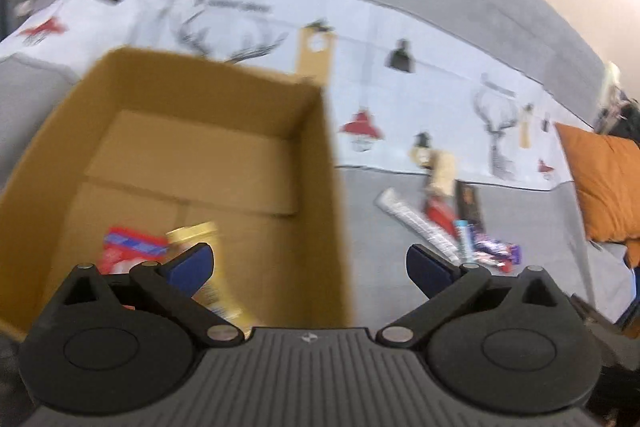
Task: Organize snacks
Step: 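Carry both bars over the box and open both tools to drop them, then grasp the silver bar with the left tool while the right grasps the blue bar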
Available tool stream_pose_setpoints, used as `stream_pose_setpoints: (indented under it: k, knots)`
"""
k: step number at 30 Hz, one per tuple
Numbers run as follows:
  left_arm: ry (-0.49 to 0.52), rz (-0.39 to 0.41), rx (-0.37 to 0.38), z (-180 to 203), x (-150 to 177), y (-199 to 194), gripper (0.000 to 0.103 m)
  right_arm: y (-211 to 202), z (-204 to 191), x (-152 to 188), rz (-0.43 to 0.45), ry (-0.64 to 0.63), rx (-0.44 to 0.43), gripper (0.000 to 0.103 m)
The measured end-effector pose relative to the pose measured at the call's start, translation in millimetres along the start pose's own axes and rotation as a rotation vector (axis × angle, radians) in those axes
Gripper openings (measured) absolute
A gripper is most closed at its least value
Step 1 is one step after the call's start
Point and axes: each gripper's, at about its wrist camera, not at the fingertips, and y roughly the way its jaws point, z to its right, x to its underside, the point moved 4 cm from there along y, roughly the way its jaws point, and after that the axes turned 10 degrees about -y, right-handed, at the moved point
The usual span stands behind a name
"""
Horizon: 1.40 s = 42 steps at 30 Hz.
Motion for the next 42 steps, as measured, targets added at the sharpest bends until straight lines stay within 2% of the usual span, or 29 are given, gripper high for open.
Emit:
stream_pose_setpoints:
  k: [3,6,11,13,15,17,19,20,21,22,24,25,26,27,28,29,32,34,35,37,38,39,42]
  knots:
    - [0.03,0.046,0.006,39,3,10,0.103,4,53,12,0.014,0.054,0.083,0.1]
    - [0.058,0.052,0.051,77,7,30,0.103,14,97,27,0.02,0.059,0.133,0.097]
    - [0.108,0.04,0.084,135,17,87,0.103,28,150,44,0.043,0.041,0.108,0.093]
    - [0.108,0.012,0.083,151,22,127,0.103,44,170,50,-0.002,0.114,0.09,0.084]
    - [0.095,-0.048,0.064,160,24,170,0.099,62,181,54,-0.045,0.161,0.073,0.062]
    - [0.063,-0.104,0.07,164,25,211,0.095,77,186,56,-0.066,0.169,0.07,0.054]
    - [0.009,-0.176,0.057,164,26,250,0.084,89,185,54,-0.082,0.151,0.073,0.049]
    - [-0.02,-0.208,0.058,161,26,264,0.07,93,185,52,-0.09,0.147,0.066,0.045]
    - [-0.05,-0.235,0.048,157,26,278,0.062,97,184,52,-0.102,0.138,0.06,0.044]
    - [-0.066,-0.22,0.042,154,25,285,0.058,103,183,53,-0.117,0.128,0.056,0.043]
    - [-0.012,-0.189,0.034,154,23,287,0.032,119,179,56,-0.163,0.13,0.026,0.042]
    - [0.018,-0.183,0.029,155,23,286,0.029,125,176,58,-0.173,0.113,0.025,0.042]
    - [0.036,-0.19,0.035,153,25,284,0.025,129,171,57,-0.169,0.068,0.038,0.037]
    - [0.047,-0.206,0.037,150,26,282,0.024,131,164,56,-0.182,0.021,0.051,0.024]
    - [0.061,-0.217,0.032,147,28,278,0.023,133,161,56,-0.194,-0.018,0.06,0.02]
    - [0.081,-0.227,0.018,144,29,273,0.022,133,159,56,-0.202,-0.032,0.061,0.02]
    - [0.159,-0.251,-0.028,135,34,253,0.022,128,167,58,-0.202,0.033,0.046,0.017]
    - [0.209,-0.256,-0.055,131,38,242,0.022,122,172,60,-0.199,0.05,0.07,0.017]
    - [0.197,-0.266,-0.04,128,38,237,0.023,119,174,62,-0.197,0.055,0.077,0.017]
    - [0.15,-0.304,0.005,125,40,232,0.031,114,174,65,-0.189,0.068,0.067,0.018]
    - [0.138,-0.325,0.018,125,42,232,0.046,113,174,66,-0.188,0.075,0.055,0.019]
    - [0.146,-0.331,0.017,127,45,233,0.054,112,173,68,-0.186,0.076,0.046,0.019]
    - [0.224,-0.349,0.007,135,61,237,0.053,109,170,71,-0.181,0.047,0.041,0.02]
